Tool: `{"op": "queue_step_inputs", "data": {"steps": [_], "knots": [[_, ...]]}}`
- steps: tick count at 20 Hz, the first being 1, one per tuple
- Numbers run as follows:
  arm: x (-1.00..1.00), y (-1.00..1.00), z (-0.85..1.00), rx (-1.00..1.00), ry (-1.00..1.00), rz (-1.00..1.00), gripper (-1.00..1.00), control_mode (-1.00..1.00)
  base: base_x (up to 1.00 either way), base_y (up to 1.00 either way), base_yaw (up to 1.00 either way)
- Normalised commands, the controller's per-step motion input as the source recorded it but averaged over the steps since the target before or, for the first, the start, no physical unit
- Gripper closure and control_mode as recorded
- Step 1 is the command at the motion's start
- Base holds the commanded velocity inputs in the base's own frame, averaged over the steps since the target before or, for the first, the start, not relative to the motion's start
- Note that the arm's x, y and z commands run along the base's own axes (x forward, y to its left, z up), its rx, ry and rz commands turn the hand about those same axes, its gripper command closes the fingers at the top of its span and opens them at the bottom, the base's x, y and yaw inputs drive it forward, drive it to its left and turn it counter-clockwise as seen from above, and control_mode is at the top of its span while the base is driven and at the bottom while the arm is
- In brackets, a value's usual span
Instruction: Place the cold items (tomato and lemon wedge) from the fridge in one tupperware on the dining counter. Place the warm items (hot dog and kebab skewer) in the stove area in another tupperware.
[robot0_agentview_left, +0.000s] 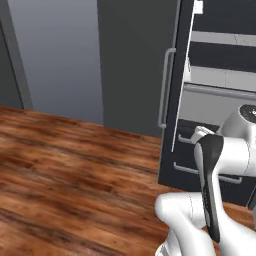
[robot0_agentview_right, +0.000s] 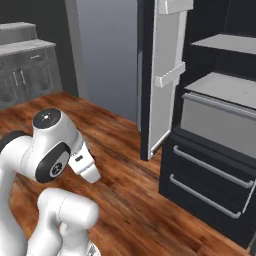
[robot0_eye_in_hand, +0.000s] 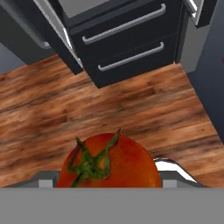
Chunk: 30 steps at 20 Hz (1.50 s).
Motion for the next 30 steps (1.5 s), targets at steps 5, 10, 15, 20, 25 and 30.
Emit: {"op": "queue_step_inputs", "data": {"steps": [5,10,15,20,25,30], "knots": [[0.0,0.0,0.0,0.0,0.0,0.0,1.0,1.0,-0.18,0.73,0.34],[0.0,0.0,0.0,0.0,0.0,0.0,1.0,1.0,0.36,0.23,0.32],[0.0,0.0,0.0,0.0,0.0,0.0,1.0,1.0,0.92,-0.07,0.29],[0.0,0.0,0.0,0.0,0.0,0.0,1.0,1.0,1.0,-0.1,0.25],[0.0,0.0,0.0,0.0,0.0,0.0,1.0,1.0,1.0,0.0,0.28],[0.0,0.0,0.0,0.0,0.0,0.0,1.0,1.0,1.0,0.0,0.36]]}}
